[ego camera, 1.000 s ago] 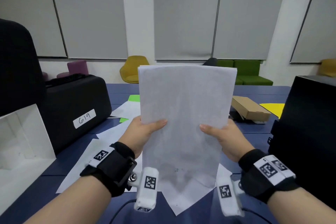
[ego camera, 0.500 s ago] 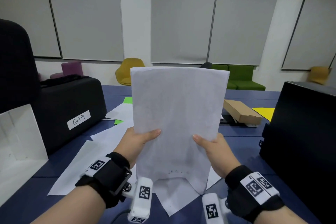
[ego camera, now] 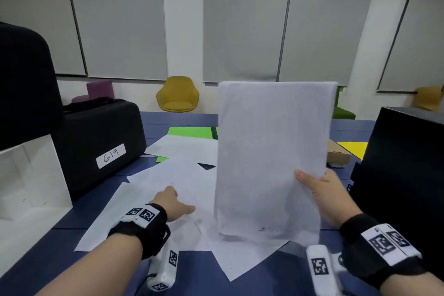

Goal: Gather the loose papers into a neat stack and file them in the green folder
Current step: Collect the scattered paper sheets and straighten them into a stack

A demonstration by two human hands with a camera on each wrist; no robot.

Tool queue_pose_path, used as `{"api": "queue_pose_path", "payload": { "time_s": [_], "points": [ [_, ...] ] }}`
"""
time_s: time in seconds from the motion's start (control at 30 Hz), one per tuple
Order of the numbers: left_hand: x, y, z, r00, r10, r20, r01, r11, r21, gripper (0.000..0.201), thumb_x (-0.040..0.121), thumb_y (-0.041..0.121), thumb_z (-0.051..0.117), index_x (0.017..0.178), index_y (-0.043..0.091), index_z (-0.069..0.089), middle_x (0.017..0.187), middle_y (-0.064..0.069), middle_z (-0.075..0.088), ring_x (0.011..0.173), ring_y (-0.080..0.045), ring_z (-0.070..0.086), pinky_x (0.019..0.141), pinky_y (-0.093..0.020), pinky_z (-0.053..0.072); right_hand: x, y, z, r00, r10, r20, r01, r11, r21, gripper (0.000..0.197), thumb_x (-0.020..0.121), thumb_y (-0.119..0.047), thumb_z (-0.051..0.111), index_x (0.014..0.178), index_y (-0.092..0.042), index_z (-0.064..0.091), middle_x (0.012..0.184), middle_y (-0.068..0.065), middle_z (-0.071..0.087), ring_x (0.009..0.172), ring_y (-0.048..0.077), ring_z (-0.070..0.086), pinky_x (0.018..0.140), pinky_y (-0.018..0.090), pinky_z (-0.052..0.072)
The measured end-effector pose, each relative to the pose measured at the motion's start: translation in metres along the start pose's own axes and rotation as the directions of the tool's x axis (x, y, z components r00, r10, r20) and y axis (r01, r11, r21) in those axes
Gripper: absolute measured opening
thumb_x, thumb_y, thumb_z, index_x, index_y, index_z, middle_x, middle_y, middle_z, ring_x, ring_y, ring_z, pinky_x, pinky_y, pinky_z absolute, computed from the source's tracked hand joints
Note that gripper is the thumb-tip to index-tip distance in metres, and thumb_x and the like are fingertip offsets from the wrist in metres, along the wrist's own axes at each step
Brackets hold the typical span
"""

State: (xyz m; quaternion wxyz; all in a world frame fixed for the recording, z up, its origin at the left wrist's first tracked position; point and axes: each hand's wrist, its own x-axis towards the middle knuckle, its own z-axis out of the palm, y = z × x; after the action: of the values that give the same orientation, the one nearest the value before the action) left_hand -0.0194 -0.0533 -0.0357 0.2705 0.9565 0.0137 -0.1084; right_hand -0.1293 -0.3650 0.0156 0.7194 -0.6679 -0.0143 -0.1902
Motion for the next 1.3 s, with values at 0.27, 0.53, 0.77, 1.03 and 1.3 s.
{"api": "queue_pose_path", "payload": {
  "time_s": [0.27, 0.53, 0.77, 1.03, 1.3],
  "points": [
    [0.013, 0.040, 0.011, 1.000, -0.010, -0.001, 0.010, 0.970, 0.241, 0.071, 0.089, 0.061, 0.052, 0.135, 0.007, 0.048, 0.139, -0.010, 0.053, 0.131, -0.028, 0.047, 0.103, -0.030, 0.038, 0.019, -0.032, -0.020, 0.984, -0.159, -0.082, 0.163, 0.985, 0.050, 0.045, 0.077, -0.019, 0.063, 0.119, -0.003, 0.062, 0.107, 0.009, 0.072, 0.095, 0.022, 0.071, 0.078, 0.031, 0.058],
    [0.033, 0.038, 0.023, 0.986, -0.163, -0.036, 0.165, 0.926, 0.339, 0.097, 0.057, 0.074, 0.072, 0.130, 0.016, 0.045, 0.136, -0.008, 0.032, 0.120, -0.024, 0.051, 0.099, -0.033, 0.045, 0.024, -0.016, -0.012, 0.980, -0.190, -0.064, 0.187, 0.981, -0.046, 0.080, 0.040, -0.068, 0.083, 0.099, -0.016, 0.075, 0.104, 0.006, 0.075, 0.096, 0.023, 0.071, 0.084, 0.037, 0.057],
    [0.024, 0.018, 0.010, 0.996, -0.084, 0.036, 0.065, 0.930, 0.362, 0.100, 0.063, 0.060, 0.079, 0.137, 0.010, 0.033, 0.137, -0.008, 0.035, 0.124, -0.026, 0.052, 0.099, -0.036, 0.044, 0.021, -0.007, -0.010, 0.990, -0.141, -0.032, 0.140, 0.990, -0.025, 0.082, 0.035, -0.070, 0.084, 0.097, -0.017, 0.076, 0.103, 0.007, 0.075, 0.096, 0.024, 0.072, 0.084, 0.038, 0.057],
    [0.005, 0.006, 0.023, 0.959, 0.155, 0.238, -0.219, 0.937, 0.272, 0.098, 0.051, 0.051, 0.086, 0.130, 0.020, 0.038, 0.123, 0.001, 0.044, 0.112, -0.024, 0.057, 0.097, -0.042, 0.048, 0.015, -0.013, 0.000, 0.988, -0.151, 0.012, 0.151, 0.988, -0.021, 0.077, 0.036, -0.070, 0.084, 0.098, -0.026, 0.077, 0.104, 0.005, 0.075, 0.098, 0.024, 0.071, 0.087, 0.042, 0.055],
    [-0.006, 0.004, 0.028, 0.926, 0.233, 0.297, -0.258, 0.965, 0.048, 0.063, 0.053, 0.029, 0.082, 0.107, 0.022, 0.051, 0.098, 0.006, 0.064, 0.095, -0.020, 0.064, 0.082, -0.031, 0.054, 0.005, -0.026, 0.000, 0.984, -0.178, 0.004, 0.178, 0.984, -0.004, 0.067, 0.045, -0.051, 0.087, 0.098, -0.012, 0.074, 0.102, 0.010, 0.075, 0.087, 0.020, 0.072, 0.076, 0.032, 0.058]
  ]
}}
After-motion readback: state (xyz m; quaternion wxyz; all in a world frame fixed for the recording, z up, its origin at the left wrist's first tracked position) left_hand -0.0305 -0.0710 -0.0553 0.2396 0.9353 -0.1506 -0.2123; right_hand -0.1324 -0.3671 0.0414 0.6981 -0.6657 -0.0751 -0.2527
